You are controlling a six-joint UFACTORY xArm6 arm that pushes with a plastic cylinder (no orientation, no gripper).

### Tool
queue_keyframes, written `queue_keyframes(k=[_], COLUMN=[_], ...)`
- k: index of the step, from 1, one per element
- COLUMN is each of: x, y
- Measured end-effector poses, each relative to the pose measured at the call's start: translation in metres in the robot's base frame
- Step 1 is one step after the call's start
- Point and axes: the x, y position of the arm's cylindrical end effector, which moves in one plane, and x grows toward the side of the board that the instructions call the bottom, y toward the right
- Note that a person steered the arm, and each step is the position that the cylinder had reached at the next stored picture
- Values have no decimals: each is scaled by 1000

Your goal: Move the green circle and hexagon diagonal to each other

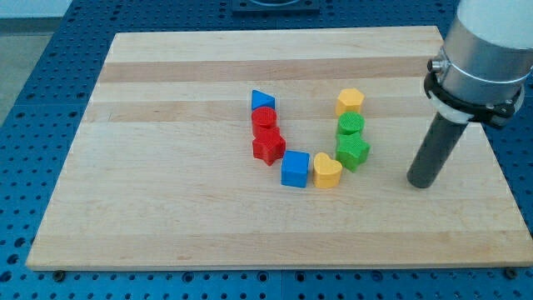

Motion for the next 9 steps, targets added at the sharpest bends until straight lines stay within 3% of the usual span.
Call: queue_keyframes(k=[1, 2, 3, 6, 8, 9], x=[-47, -49, -83, -94, -167, -167], y=[-26, -28, -31, -87, -67, -67])
